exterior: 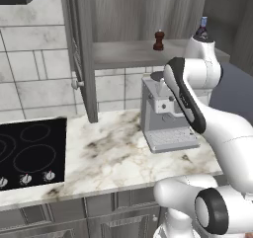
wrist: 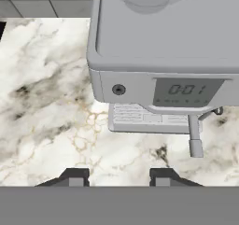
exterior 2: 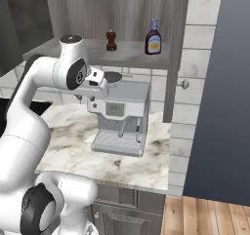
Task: Take 2 condiments from the cabinet and move them on the counter near the stove.Make sure the condiments are lined up with each other, next to each other.
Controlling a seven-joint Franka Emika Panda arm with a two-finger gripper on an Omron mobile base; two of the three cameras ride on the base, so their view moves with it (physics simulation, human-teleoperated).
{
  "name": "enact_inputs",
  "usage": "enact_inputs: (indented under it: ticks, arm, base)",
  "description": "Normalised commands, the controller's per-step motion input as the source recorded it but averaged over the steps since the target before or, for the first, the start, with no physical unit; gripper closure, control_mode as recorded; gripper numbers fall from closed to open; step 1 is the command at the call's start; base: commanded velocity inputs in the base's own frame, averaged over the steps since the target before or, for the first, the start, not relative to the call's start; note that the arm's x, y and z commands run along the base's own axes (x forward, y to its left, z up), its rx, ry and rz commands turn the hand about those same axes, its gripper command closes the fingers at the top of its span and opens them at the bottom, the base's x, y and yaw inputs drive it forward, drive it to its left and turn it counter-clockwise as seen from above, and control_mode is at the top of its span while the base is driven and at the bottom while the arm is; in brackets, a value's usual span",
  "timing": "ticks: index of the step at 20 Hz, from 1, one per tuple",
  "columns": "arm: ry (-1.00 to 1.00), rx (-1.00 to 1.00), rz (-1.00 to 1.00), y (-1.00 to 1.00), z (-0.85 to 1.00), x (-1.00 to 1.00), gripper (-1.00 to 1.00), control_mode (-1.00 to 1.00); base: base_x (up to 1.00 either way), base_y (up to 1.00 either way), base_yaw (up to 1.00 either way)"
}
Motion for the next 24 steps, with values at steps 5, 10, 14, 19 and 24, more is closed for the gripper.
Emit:
enact_inputs:
  ticks: [5,10,14,19,24]
  arm:
    - [-0.23,-0.01,0.00,0.00,0.06,-0.04,-1.00,-1.00]
    - [-0.33,-0.01,0.00,0.00,0.46,0.04,-1.00,-1.00]
    - [-0.07,-0.02,-0.03,0.00,0.70,0.13,-1.00,-1.00]
    - [0.06,0.00,-0.02,-0.01,0.76,0.32,-1.00,-1.00]
    - [0.00,0.00,-0.02,-0.03,0.41,0.48,-1.00,-1.00]
  base:
    - [0.00,0.00,0.00]
    - [0.00,0.00,0.00]
    - [0.00,0.00,0.00]
    - [0.00,0.00,0.00]
    - [0.00,0.00,0.00]
